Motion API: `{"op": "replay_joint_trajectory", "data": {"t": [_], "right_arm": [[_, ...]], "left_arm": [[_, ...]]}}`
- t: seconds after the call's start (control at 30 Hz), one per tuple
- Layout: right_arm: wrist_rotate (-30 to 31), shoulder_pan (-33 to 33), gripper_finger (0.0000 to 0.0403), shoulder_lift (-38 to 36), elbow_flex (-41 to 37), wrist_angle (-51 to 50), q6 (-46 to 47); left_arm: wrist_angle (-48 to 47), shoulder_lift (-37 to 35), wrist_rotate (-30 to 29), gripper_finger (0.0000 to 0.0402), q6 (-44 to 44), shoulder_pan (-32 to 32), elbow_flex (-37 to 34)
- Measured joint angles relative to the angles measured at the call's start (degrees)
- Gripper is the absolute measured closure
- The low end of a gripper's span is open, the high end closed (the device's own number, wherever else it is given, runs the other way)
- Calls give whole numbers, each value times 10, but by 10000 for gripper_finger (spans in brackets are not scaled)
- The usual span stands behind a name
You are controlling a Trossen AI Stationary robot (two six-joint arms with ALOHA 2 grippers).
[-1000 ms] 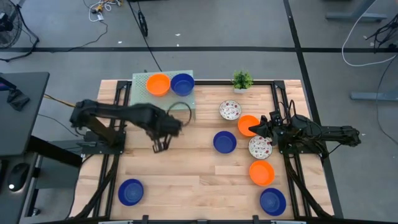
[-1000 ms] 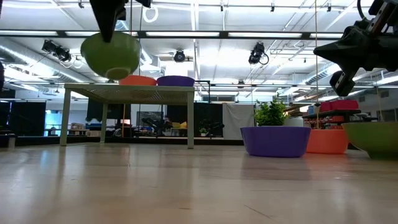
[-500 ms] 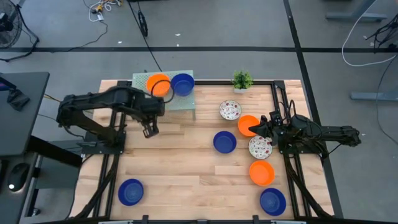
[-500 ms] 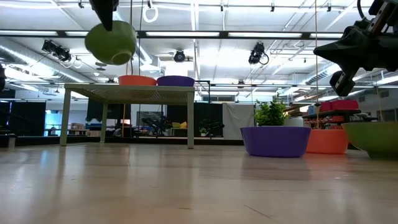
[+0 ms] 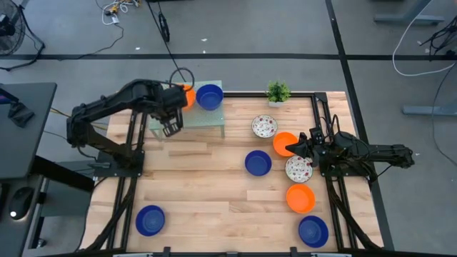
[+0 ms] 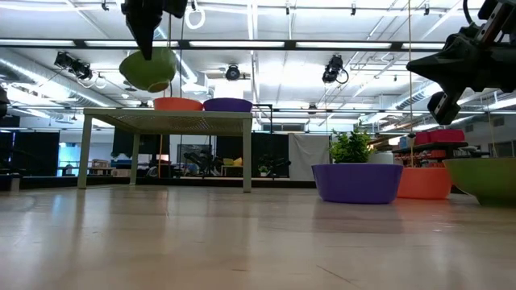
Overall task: Pick & Place Mini bowls
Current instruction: Put the white patterned bowl on the shelf
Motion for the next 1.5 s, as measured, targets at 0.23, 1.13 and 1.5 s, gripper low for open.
{"op": "replay_joint_trajectory", "data": {"t": [0.23, 1.13, 1.5], "right_arm": [[0, 0, 396, 0, 0, 0, 0], [0, 0, 396, 0, 0, 0, 0], [0, 0, 396, 0, 0, 0, 0]], "left_arm": [[0, -1, -44, 392, 0, 85, 0], [0, -22, -46, 388, 2, 88, -132], [1, 7, -56, 385, 33, 89, -132]]}}
